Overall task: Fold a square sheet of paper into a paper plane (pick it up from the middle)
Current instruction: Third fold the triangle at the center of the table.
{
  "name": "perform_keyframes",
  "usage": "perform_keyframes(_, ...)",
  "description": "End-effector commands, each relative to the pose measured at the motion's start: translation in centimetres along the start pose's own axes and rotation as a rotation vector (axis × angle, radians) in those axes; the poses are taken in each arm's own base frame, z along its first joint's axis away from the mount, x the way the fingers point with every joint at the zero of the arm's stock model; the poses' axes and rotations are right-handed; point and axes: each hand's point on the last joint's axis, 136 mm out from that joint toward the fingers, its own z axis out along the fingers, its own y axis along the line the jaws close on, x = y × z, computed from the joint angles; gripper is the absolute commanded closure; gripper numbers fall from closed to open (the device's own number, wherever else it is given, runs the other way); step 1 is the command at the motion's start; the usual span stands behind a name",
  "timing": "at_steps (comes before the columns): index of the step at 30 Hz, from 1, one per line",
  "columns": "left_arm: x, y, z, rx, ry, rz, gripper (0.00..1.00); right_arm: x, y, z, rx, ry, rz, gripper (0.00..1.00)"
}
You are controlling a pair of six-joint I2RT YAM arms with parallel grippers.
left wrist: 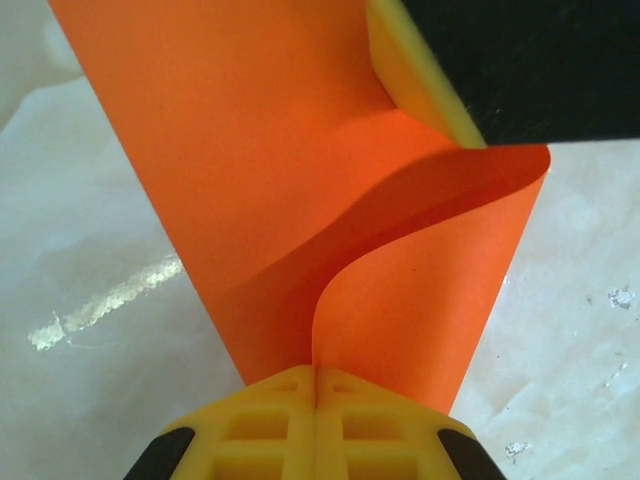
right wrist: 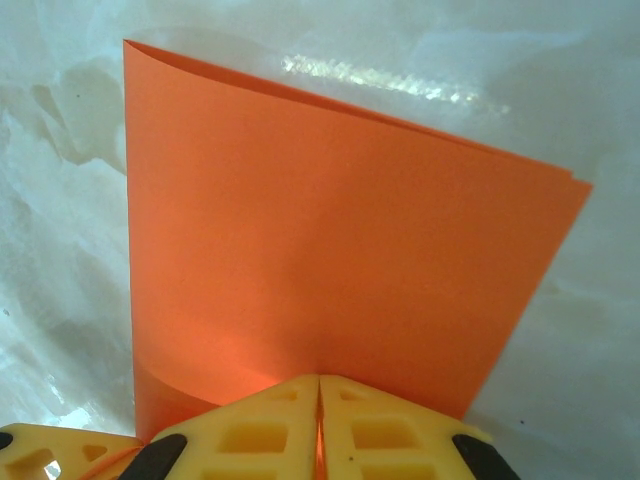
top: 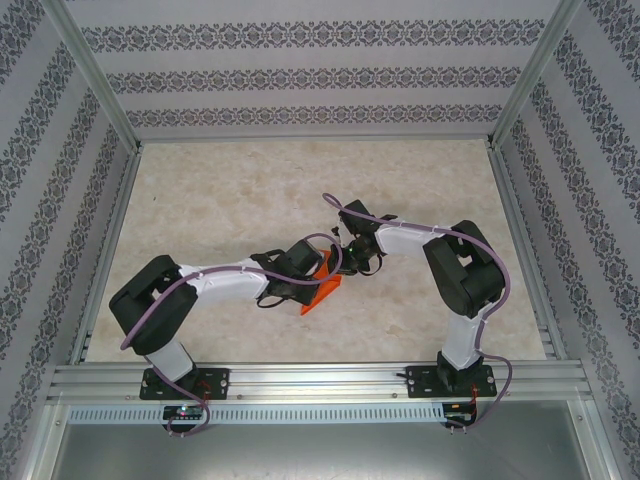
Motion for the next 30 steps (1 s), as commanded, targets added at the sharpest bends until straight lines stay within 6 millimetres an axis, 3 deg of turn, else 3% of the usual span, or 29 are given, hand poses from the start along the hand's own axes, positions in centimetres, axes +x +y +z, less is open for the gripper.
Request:
perform_keyframes(1,-0.6,0.3,0.1,-0.012,0.008,0.024,0.99,1.2,-1.7,1.0,0.080,0.046,0.019,0.90)
perform_keyframes(6,-0.3,1.3,0.0,-0.065,0.015,0.012,1.00,1.2,-1.7,1.0,0.081,0.046,0.021,0.90)
perform_keyframes(19,0.4,-0.4,-0.9,0.049,0.018,-0.039,0.98,1.2,-1.8,1.0,0.083,0.053,0.013,0.90)
perform_keyframes(30,0.5,0.5,-0.8,0.000,0.015,-0.030,0.97,1.1,-1.7,1.0,0.081,0.051,0.013,0.90)
